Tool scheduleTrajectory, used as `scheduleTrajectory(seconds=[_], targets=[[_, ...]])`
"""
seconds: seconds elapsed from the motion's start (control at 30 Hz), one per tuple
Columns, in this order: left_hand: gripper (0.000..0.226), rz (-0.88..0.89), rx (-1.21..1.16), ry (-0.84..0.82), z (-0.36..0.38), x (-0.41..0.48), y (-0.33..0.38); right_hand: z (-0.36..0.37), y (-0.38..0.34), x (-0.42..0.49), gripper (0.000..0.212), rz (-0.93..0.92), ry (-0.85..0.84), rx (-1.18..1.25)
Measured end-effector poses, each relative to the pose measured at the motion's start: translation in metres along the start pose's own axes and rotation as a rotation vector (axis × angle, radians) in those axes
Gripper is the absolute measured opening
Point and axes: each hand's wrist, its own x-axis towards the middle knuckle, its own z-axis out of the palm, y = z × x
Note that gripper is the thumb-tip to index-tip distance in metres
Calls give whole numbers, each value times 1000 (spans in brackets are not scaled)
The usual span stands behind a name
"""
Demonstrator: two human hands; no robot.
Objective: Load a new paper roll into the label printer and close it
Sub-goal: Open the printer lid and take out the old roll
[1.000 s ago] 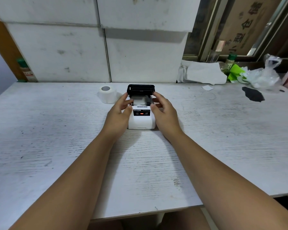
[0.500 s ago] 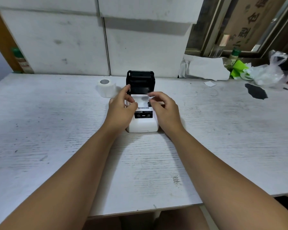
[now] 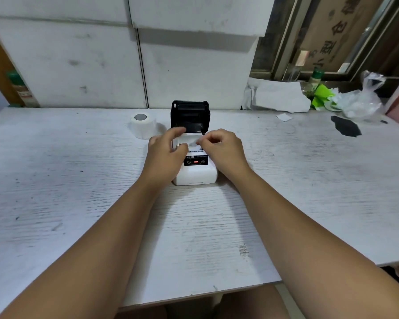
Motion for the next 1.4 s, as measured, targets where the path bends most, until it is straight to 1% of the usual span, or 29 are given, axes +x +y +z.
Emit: scheduleTrajectory(seconds=[0.07,0.13,0.2,0.23,0.3,0.33,0.4,0.43,0.47,0.5,0.57,0.7,0.83,0.93,1.0,1.1,1.23,1.3,1.37,1.4], targets=[[40,13,-20,0,1,1,-2,-1,-12,10,16,-74,-100,-248],[34,68,-27,4,1,2,-3,-1,-29,20,20,-157,-239,-580],[33,119,48,18,-1,2,-4,1,-43,30,19,-206,-369,-834],[33,129,88,22,-1,3,-3,2,-49,34,19,-217,-432,-908],[33,135,147,29,-2,3,-4,5,-55,41,16,-203,-526,-981],[33,144,166,33,-2,2,-4,6,-56,43,15,-196,-550,-1009],[33,162,169,43,-2,0,-2,10,-57,46,20,-208,-579,-1068],[35,169,153,54,-3,-1,0,11,-58,47,18,-217,-602,-1085],[36,176,139,75,-3,-2,1,12,-59,47,15,-234,-624,-1090],[34,188,143,106,-4,-2,1,13,-60,48,20,-231,-644,-1079],[27,225,227,152,-3,-3,2,12,-60,50,27,-199,-682,-1063],[40,259,391,131,-3,-5,0,10,-62,51,30,-179,-749,-1090],[44,322,543,208,-4,-5,0,8,-62,48,36,-166,-756,-1074],[35,272,553,194,-4,-7,2,6,-61,48,33,-182,-746,-1050],[29,249,542,175,-4,-8,3,4,-60,47,31,-189,-734,-1023],[28,223,544,154,-4,-9,5,-3,-57,46,28,-175,-719,-936],[28,201,559,165,-3,-9,6,-11,-52,43,15,-170,-668,-796],[29,214,558,161,-3,-9,5,-12,-47,41,10,-170,-618,-727],[34,241,542,166,-3,-9,4,-13,-41,39,10,-161,-531,-631],[36,249,536,172,-3,-9,3,-13,-38,37,12,-146,-470,-546]])
